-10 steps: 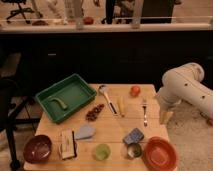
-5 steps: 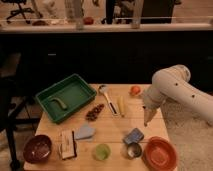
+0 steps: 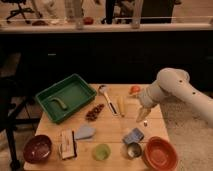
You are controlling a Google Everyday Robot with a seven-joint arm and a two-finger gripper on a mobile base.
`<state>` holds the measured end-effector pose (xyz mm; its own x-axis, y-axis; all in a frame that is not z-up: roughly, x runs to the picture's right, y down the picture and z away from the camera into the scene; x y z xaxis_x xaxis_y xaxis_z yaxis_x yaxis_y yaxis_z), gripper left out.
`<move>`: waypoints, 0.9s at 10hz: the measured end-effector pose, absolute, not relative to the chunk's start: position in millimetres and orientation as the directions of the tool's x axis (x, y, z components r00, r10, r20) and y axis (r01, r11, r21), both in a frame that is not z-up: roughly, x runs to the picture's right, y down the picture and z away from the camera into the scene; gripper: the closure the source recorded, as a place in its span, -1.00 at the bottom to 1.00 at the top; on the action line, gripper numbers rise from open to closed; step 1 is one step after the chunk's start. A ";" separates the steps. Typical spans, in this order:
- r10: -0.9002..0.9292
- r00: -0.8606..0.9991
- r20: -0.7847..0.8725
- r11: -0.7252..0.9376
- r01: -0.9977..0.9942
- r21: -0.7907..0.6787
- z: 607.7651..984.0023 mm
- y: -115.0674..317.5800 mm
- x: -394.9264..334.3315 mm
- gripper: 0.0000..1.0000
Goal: Place grapes in tray
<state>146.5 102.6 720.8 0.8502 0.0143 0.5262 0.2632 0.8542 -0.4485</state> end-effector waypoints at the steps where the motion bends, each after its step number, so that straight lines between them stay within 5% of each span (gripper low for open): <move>1: 0.001 0.841 0.542 0.837 0.296 -0.461 726.1 106.3 130.3 -0.60; 9: 0.017 0.839 0.544 0.862 0.263 -0.433 743.3 97.9 119.7 -0.60</move>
